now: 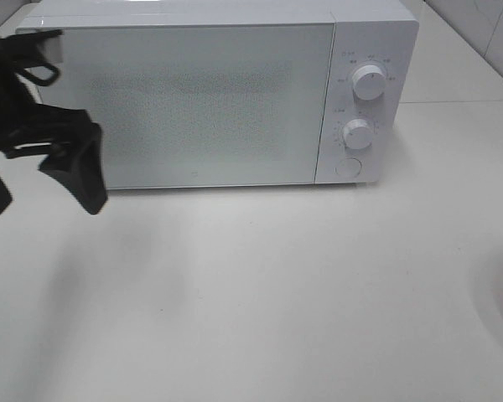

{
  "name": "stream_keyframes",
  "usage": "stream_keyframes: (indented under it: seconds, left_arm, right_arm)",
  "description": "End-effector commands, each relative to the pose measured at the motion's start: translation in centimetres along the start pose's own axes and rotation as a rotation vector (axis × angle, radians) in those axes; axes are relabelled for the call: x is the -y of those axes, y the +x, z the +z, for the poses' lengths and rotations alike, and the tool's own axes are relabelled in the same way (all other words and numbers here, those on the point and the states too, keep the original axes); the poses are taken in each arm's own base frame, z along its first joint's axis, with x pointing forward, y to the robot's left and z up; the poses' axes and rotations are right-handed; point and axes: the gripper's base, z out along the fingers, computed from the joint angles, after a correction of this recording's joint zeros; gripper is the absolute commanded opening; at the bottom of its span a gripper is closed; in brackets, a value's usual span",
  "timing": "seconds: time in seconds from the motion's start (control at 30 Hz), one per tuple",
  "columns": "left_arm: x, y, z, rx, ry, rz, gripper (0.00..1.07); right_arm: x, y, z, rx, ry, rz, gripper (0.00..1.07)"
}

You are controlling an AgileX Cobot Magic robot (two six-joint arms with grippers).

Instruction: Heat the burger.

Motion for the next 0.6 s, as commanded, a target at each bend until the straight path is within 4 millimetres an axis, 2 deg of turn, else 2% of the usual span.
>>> stream_keyframes:
  seconds: [0.03,0.07,0.13,0.17,0.2,0.23,0.27,0.33,0.43,0.47,0.5,0.53,0.6]
  left_arm:
    - [-2.3,1.9,-0.9,0.006,-0.006,-0.071,1.00]
    - [-2.3,1.9,-0.9,0.006,-0.006,-0.071,1.00]
    - [-3.7,3.9,-1.0,0.001,-0.012,-0.126,1.00]
    - [-3.7,3.9,-1.0,0.001,-0.012,-0.126,1.00]
    - [-4.3,5.5,-0.8,0.000,-0.015,-0.154,1.00]
    - [-4.4,6.2,-0.7,0.004,-0.019,-0.157,1.00]
    - [-4.4,6.2,-0.7,0.004,-0.019,-0.157,1.00]
    - [-4.8,9.5,0.0,0.023,-0.052,-0.164,1.00]
    - [-4.9,10.2,0.2,0.027,-0.061,-0.160,1.00]
    - [-5.0,11.9,0.4,0.032,-0.077,-0.173,1.00]
    - [-5.0,12.7,0.6,0.034,-0.084,-0.181,1.00]
    - [-5.0,12.7,0.6,0.034,-0.084,-0.181,1.00]
    - [-5.2,15.5,0.9,0.064,-0.112,-0.201,1.00]
  right_arm:
    - [0.0,0.2,-0.4,0.044,0.003,-0.004,0.76]
    - [0.0,0.2,-0.4,0.044,0.003,-0.004,0.76]
    - [0.0,0.2,-0.4,0.044,0.003,-0.004,0.76]
    - [0.0,0.2,-0.4,0.044,0.003,-0.004,0.76]
    - [0.0,0.2,-0.4,0.044,0.003,-0.004,0.76]
    - [0.0,0.2,-0.4,0.044,0.003,-0.004,0.76]
    - [0.0,0.2,-0.4,0.044,0.003,-0.004,0.76]
    - [0.0,0.2,-0.4,0.044,0.003,-0.004,0.76]
    - [0.0,0.2,-0.4,0.044,0.003,-0.004,0.76]
    - [0.0,0.2,-0.4,0.044,0.003,-0.004,0.76]
    - [0.0,0.2,-0.4,0.044,0.003,-0.004,0.76]
    - [0.0,0.2,-0.4,0.044,0.003,-0.004,0.76]
    - [0.0,0.2,-0.4,0.044,0.003,-0.004,0.76]
